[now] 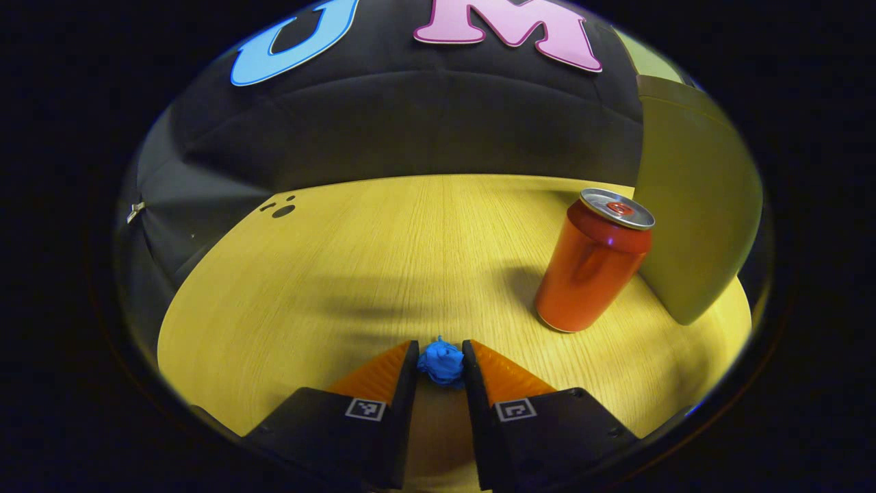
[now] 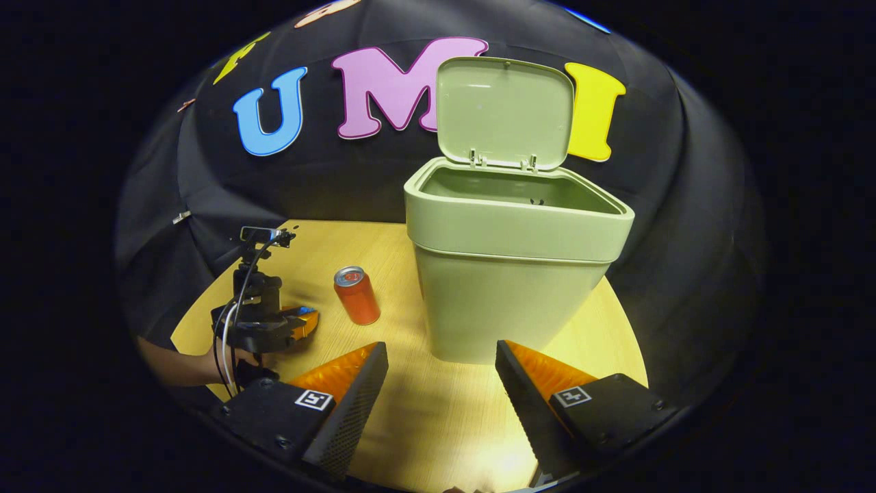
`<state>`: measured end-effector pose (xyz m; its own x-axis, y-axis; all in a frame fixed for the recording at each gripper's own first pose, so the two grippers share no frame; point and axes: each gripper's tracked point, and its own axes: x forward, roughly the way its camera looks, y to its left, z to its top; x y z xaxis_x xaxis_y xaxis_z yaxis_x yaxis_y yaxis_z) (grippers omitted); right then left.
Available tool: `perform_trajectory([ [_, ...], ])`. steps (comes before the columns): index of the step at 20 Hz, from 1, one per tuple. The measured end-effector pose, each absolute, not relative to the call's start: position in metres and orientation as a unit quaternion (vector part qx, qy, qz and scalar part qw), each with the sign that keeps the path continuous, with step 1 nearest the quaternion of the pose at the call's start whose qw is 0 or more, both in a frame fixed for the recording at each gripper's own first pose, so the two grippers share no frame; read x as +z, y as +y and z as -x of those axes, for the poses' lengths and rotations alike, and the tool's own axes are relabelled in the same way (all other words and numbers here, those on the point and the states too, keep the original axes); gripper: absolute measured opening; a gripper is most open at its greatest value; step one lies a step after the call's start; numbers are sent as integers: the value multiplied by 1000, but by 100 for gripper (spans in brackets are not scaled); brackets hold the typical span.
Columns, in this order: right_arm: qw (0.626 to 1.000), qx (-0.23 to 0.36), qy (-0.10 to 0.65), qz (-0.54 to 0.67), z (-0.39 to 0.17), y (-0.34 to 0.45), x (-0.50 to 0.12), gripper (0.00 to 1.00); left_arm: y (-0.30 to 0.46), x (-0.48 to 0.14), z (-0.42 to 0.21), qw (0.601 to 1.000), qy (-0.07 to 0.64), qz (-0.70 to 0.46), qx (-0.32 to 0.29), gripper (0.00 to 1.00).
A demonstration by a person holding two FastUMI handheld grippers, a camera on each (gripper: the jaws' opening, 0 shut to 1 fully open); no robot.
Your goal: Press the lid of the desktop garbage bin to open it, pick up the crumpled paper on the desktop and throw it into the bin, then pick up the pop can on the desktop and drop it into the bin, and finally close the garbage bin lid.
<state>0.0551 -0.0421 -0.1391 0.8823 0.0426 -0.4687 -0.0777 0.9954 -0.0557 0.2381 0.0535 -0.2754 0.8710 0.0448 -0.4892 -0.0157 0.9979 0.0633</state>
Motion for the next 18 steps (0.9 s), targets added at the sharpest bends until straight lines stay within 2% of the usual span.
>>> perform_trajectory([
  [1,970,30,240,35,-56,-43,-139,100,53,-274,-235,966,255,-30,13,38],
  [6,971,31,236,29,-57,-44,-138,100,56,-261,-227,967,254,-25,17,30],
  [10,972,38,231,28,-58,-41,-137,100,54,-224,-221,973,228,-19,10,31],
  [18,976,45,215,10,-63,-48,-135,100,21,-107,-199,987,156,7,-30,31],
])
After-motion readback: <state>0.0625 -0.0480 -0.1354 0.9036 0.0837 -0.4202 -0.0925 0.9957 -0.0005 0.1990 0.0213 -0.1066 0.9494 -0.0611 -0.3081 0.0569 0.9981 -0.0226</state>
